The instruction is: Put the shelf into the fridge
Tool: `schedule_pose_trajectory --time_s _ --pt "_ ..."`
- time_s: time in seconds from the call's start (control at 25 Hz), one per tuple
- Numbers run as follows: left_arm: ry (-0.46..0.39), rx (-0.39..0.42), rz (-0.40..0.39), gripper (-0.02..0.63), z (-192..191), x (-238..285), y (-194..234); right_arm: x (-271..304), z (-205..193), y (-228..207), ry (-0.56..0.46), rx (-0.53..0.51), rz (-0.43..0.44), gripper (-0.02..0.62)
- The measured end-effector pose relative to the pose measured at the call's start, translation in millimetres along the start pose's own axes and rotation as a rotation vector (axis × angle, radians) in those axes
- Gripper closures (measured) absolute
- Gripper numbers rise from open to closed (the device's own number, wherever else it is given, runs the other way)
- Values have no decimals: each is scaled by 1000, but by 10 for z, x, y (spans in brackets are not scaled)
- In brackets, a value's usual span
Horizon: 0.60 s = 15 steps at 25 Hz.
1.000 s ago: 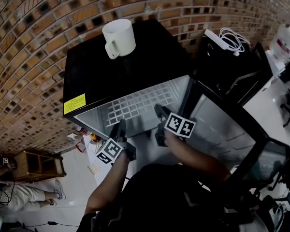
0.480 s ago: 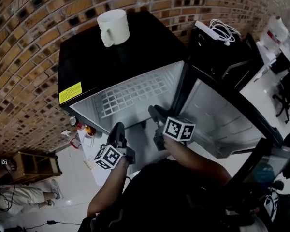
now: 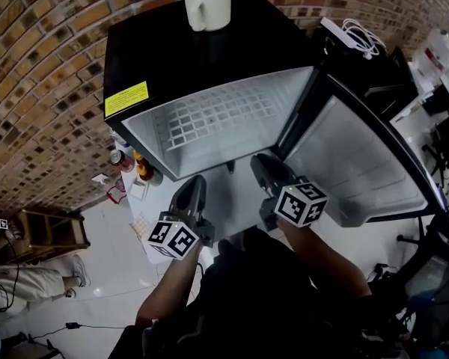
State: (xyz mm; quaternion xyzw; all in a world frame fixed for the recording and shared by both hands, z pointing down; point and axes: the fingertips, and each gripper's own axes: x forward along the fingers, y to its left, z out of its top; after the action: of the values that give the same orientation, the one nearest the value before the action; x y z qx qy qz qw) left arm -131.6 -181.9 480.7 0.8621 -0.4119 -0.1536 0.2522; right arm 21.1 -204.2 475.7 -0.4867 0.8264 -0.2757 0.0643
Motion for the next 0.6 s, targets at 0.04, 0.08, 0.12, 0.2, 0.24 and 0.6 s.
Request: schedule_pose_trajectory --time_s 0.04,0.08,0.12,0.2,0.24,0.6 --pt "0 -8 -6 617 -22 -24 -10 -56 -11 12 4 -12 -4 517" --pt "1 -20 -9 617 -52 -48 -10 -113 -24 23 9 -22 -8 520" --pt "4 -31 -10 617 -84 -70 -6 -169 -38 32 14 -32 -12 525" --pt "8 -43 -19 617 -147 -106 -17 -275 -52 42 21 -57 -22 548" --pt "12 -46 -26 617 -179 -125 -35 -324 -55 47 21 -71 -25 562" --pt "43 8 -21 617 -208 -214 -237 -521 28 87 7 -209 30 588"
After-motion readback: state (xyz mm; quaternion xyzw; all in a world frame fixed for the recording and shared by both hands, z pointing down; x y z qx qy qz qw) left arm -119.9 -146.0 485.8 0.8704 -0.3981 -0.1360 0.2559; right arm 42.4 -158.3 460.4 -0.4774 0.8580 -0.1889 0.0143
